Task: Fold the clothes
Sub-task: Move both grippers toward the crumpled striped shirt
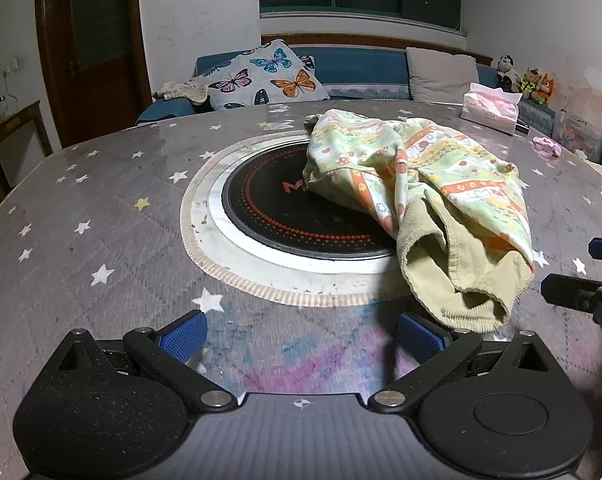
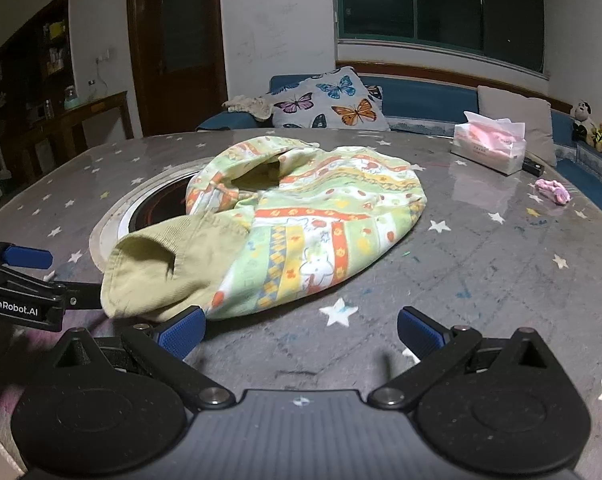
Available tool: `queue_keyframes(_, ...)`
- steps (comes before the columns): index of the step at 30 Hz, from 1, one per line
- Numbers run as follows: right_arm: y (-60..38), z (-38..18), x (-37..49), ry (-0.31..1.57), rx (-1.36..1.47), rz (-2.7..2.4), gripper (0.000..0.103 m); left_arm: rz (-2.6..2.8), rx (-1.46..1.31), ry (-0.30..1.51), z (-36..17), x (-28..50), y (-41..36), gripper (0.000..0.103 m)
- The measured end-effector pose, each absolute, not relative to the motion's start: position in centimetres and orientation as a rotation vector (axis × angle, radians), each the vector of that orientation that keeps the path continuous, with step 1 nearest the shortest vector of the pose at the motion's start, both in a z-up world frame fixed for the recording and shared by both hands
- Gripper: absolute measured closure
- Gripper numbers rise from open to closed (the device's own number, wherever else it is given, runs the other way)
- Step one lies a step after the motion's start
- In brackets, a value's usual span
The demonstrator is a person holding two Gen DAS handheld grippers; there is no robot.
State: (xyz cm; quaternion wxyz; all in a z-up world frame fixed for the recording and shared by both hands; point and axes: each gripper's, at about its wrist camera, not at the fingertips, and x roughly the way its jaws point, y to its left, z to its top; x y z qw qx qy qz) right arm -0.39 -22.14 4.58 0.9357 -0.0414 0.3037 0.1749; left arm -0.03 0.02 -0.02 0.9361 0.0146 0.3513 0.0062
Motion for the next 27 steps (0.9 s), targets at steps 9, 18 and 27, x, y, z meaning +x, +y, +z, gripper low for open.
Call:
queue_keyframes(9,-21.6,4.6,-1.2,0.655,-0.075,0.368,0.000,0.026,0.029,0.725,-0.3,-0.8,0.3,0.000)
queue_keyframes(18,-21.2,4.5,-1.6,0.657,-0.097,0.366,0.000,0.019,0.037,0.754,-0.7,-1.1,-0.1,0.000)
queue_keyframes(27,-20.8,4.4,-1.7,0.665,-0.106,0.370,0.000,0.007,0.052,0.761,-0.6,-1.1,-0.6,0.000)
